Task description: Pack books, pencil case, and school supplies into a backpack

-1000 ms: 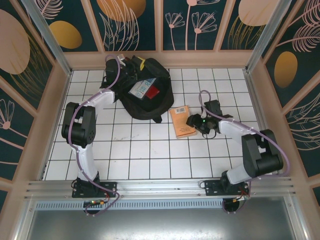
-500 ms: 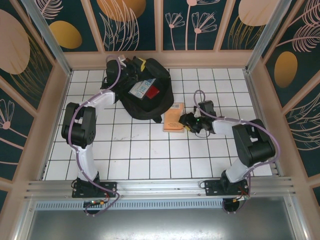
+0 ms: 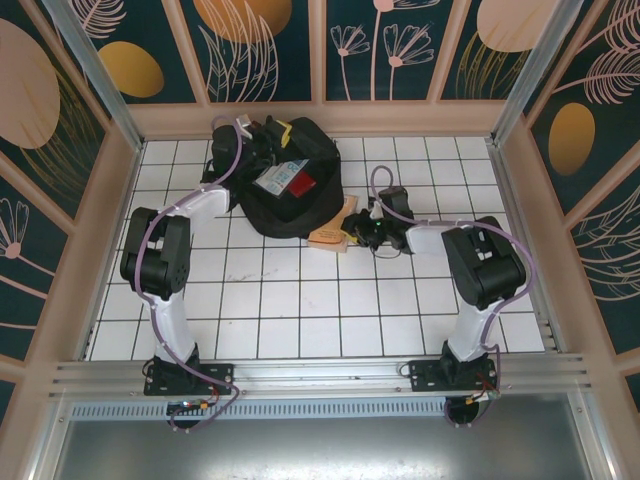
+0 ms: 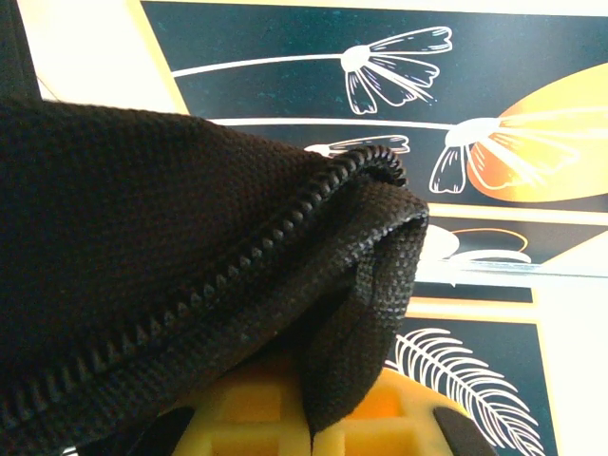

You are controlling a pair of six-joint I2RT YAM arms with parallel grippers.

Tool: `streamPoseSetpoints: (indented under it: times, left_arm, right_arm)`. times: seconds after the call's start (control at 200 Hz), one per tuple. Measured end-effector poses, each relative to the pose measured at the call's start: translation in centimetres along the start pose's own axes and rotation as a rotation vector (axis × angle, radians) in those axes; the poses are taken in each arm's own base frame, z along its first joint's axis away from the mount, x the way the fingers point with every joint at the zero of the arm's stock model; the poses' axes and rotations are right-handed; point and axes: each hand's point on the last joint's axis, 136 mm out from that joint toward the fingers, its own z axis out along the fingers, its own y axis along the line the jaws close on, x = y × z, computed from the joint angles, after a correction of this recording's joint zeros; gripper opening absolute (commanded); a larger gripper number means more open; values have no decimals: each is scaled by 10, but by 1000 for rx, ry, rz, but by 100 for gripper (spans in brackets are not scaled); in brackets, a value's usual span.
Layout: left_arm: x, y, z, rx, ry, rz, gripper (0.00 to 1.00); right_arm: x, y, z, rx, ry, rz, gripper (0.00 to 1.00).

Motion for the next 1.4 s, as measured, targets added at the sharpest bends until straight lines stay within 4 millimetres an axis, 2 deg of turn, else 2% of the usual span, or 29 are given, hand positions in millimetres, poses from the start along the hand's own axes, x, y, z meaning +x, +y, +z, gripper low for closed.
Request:
streamPoseSetpoints:
  times: [0.195, 0.265, 0.37, 0.51, 0.586, 0.651, 0.716, 0.916, 1.171, 1.401]
  left_arm:
    - [0, 0, 0, 7, 1, 3, 0]
    - [0, 0, -1, 7, 0, 3, 0]
    - [0, 0, -1, 7, 0, 2, 0]
    - [0, 0, -1, 7, 0, 0, 0]
    - [0, 0, -1, 7, 0, 0, 0]
    - [0, 0, -1, 7, 0, 0, 0]
    - [0, 0, -1, 7, 0, 0, 0]
    - [0, -1, -1, 7, 0, 0, 0]
    - [0, -2, -1, 9, 0, 1, 0]
    - [-5, 0, -3, -1, -10, 4, 0]
  right_arm:
    - [-3, 14, 5, -22, 2, -21, 32]
    - [-4, 12, 10, -12, 12, -17, 33]
    - [-2, -4, 20, 25, 31, -1, 39]
    - [-3, 2, 20, 34, 24, -35, 51]
    - [-3, 4, 19, 45, 11, -55, 51]
    - [-3, 3, 18, 55, 7, -62, 47]
    - [-4, 0, 19, 73, 6, -62, 38]
    - [-8, -12, 27, 137, -2, -53, 0]
    - [-10, -16, 19, 189, -26, -83, 0]
    - [-8, -47, -27, 275, -55, -55, 0]
